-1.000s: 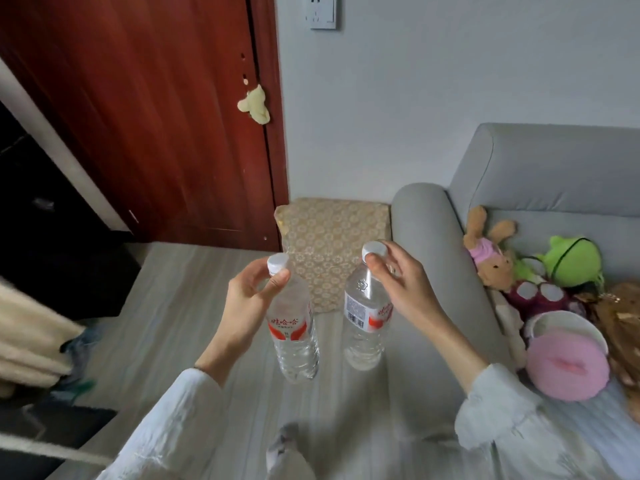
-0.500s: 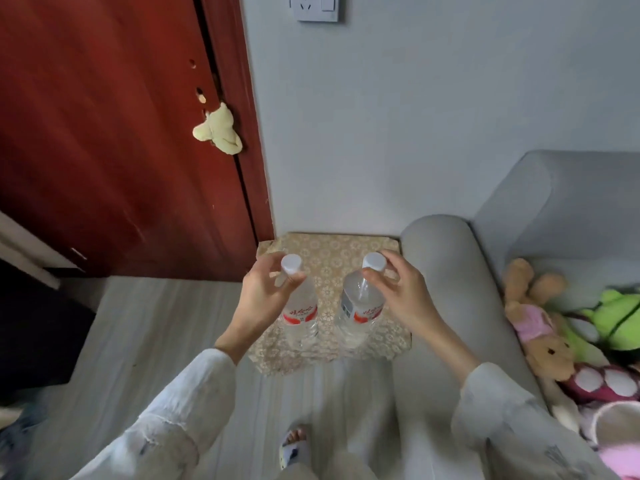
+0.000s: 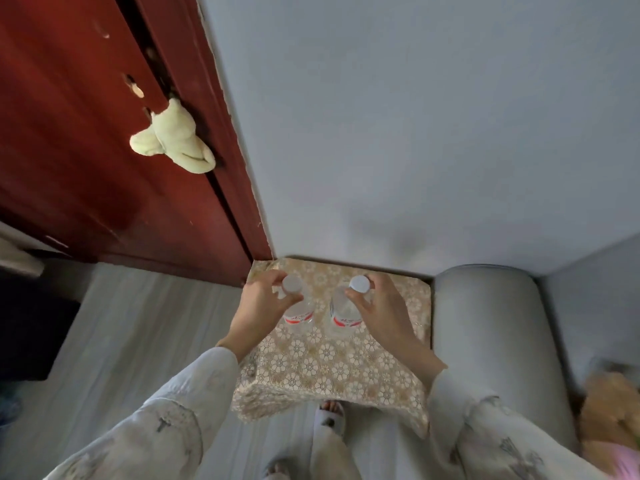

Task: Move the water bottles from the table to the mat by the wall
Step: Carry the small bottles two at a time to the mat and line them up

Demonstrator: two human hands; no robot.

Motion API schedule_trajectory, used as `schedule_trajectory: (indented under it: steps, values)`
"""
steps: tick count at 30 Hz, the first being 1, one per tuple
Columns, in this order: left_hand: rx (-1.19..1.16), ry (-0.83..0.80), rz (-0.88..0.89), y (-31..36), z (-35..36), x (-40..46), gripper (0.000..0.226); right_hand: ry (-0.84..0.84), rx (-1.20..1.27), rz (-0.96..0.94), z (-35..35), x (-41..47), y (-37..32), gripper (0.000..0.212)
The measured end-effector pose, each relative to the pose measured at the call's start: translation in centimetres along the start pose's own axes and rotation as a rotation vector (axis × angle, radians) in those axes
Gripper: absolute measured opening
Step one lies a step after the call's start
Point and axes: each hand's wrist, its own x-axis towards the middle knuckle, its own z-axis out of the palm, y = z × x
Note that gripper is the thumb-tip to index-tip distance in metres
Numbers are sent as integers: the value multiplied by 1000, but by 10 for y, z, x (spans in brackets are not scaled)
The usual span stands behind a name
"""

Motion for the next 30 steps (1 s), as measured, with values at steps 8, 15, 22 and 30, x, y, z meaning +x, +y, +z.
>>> schedule_trajectory:
  steps: [8,15,22,30]
  values:
    - [3,59,-92,-35,36,103,41,-128,-2,33,61,105,34,38]
    - [13,69,-95,-65,52,152,38,-100,43,93,97,151,44,42]
    - [-51,97,-19,-70,64,175,37,-49,105,154,116,176,41,37]
    - [-40,90,-36,-63,64,187,35,-27,120,127,120,181,42,35]
